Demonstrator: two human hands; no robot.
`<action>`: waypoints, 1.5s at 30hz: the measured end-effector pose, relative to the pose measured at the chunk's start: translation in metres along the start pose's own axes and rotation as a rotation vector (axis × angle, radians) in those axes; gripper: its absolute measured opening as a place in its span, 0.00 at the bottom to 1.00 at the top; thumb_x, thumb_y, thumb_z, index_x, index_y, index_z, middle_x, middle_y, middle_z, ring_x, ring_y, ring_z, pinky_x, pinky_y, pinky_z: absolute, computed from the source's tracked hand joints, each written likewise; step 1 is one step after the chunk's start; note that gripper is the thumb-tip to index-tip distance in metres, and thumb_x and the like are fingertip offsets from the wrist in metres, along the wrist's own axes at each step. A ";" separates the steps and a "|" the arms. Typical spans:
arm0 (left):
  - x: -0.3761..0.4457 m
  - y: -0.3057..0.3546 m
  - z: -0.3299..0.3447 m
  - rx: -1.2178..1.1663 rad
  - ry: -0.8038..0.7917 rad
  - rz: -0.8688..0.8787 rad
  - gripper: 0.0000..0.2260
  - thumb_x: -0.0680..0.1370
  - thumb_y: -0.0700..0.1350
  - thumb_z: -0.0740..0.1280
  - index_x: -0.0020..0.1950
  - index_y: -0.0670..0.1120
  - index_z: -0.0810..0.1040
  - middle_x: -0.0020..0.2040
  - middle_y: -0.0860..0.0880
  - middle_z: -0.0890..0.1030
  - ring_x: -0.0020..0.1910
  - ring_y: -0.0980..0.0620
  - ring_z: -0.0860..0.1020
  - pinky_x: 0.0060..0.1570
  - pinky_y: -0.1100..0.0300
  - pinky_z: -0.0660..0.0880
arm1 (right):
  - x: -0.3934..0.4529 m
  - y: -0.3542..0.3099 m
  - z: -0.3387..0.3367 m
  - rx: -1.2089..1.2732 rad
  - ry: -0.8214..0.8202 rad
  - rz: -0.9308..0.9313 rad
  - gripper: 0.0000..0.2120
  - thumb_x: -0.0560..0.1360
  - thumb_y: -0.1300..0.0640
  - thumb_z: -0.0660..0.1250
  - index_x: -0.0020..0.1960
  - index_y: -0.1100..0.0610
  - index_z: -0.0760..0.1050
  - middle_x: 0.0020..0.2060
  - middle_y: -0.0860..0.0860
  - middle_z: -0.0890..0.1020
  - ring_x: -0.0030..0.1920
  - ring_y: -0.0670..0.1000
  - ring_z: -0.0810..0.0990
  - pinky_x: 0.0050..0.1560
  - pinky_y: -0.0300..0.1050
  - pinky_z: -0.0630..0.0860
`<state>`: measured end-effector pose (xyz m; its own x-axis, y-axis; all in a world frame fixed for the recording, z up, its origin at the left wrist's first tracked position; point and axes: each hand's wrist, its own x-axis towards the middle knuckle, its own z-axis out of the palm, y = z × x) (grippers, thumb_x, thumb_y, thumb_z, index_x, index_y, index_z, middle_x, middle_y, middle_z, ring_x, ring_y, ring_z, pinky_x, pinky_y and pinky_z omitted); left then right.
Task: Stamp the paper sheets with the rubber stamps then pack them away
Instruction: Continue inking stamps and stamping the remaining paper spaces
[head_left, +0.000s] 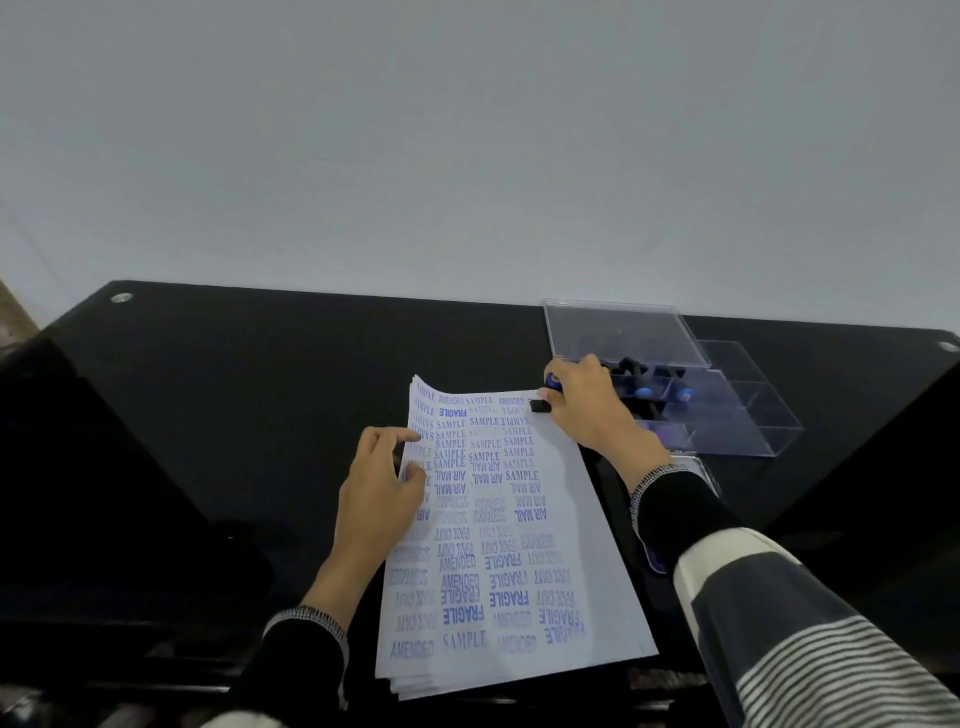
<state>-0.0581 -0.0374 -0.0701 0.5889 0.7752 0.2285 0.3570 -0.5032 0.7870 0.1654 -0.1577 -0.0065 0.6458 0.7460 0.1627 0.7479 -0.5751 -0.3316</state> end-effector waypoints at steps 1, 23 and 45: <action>0.000 0.000 0.000 0.002 0.001 0.000 0.12 0.78 0.42 0.66 0.57 0.55 0.73 0.54 0.62 0.68 0.44 0.59 0.76 0.39 0.61 0.78 | 0.000 0.001 0.001 -0.009 -0.008 0.010 0.09 0.79 0.54 0.61 0.57 0.57 0.72 0.50 0.56 0.71 0.54 0.56 0.68 0.55 0.52 0.71; 0.000 0.000 0.002 0.043 0.013 -0.011 0.12 0.78 0.42 0.66 0.60 0.52 0.73 0.55 0.61 0.68 0.41 0.55 0.77 0.37 0.60 0.79 | 0.008 0.021 -0.011 0.692 0.352 0.304 0.11 0.80 0.61 0.60 0.59 0.60 0.75 0.50 0.53 0.77 0.49 0.50 0.75 0.46 0.38 0.70; -0.008 0.008 -0.002 0.479 0.038 0.195 0.08 0.76 0.42 0.68 0.53 0.45 0.82 0.61 0.49 0.72 0.52 0.50 0.71 0.48 0.55 0.74 | -0.104 0.028 -0.018 0.691 0.678 0.112 0.06 0.77 0.57 0.67 0.52 0.57 0.75 0.39 0.48 0.79 0.39 0.38 0.78 0.38 0.26 0.71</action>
<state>-0.0614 -0.0471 -0.0651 0.6536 0.6588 0.3725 0.5406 -0.7509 0.3794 0.1221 -0.2574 -0.0164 0.8209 0.2226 0.5259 0.5613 -0.1457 -0.8147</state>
